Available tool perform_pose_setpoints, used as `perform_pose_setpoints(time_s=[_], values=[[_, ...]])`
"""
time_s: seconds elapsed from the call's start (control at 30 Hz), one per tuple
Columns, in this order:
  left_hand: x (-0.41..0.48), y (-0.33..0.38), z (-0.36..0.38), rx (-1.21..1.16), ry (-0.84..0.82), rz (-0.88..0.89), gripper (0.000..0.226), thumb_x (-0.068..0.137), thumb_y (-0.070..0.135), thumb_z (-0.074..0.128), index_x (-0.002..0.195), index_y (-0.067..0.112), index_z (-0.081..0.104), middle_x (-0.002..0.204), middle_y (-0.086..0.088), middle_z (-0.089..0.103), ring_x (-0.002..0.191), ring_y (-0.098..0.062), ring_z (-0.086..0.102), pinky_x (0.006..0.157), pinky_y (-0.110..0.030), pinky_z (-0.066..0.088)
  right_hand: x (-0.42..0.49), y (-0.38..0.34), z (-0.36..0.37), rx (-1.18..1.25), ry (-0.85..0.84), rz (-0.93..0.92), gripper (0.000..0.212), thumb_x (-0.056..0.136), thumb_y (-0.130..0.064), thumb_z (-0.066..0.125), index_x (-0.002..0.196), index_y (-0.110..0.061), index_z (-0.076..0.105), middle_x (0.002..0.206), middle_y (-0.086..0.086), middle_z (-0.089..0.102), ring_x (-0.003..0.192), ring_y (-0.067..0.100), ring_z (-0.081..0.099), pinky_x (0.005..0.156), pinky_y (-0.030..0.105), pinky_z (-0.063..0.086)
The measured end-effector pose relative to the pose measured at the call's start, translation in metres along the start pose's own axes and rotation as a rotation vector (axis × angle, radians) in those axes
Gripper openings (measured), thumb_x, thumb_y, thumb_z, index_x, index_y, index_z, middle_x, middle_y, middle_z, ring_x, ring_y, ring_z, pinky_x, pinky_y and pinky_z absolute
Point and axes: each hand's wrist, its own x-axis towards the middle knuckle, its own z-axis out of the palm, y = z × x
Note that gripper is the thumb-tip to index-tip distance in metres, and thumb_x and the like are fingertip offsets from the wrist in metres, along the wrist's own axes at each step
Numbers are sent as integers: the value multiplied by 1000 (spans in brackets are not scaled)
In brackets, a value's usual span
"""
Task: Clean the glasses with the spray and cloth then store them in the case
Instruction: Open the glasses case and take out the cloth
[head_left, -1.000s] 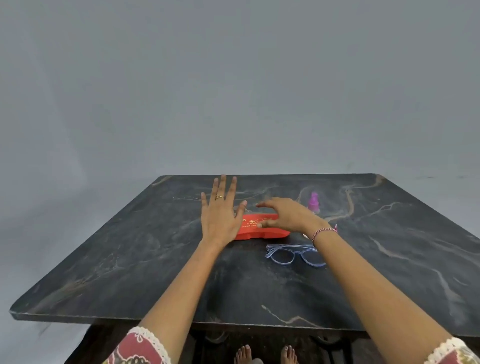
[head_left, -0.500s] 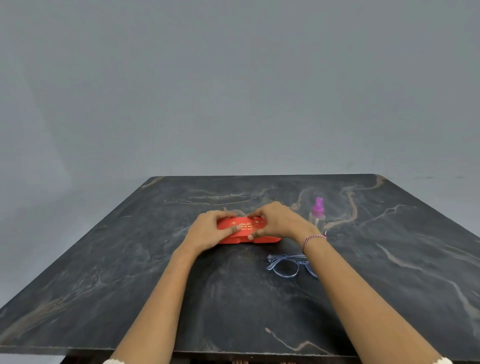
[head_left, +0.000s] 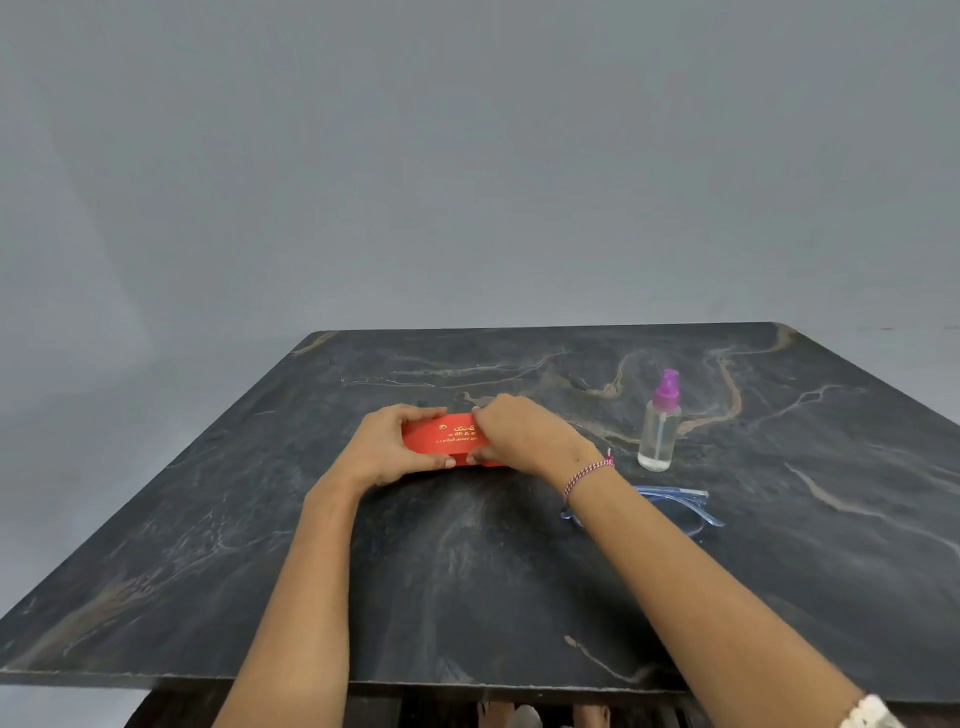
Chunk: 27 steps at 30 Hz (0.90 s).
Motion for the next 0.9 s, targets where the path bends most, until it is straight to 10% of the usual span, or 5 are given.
perform_pose_setpoints(time_s=[0.43,0.9], values=[[-2,0,2,-64,28,6,66,65,40,82,126,29,58,127,4,57,112,-12,50,93,-24,40,-5,17,9,-102,63,-172,53,101,-36,31,141,-2,31,151,14,29,125,30,46,100,36,37],[-2,-8,6,-375,128,-82,62,60,28,86,115,28,58,115,-3,62,106,-18,59,98,-38,47,7,24,16,-111,101,-166,50,102,-37,27,135,-2,39,126,15,58,104,33,59,84,40,46]])
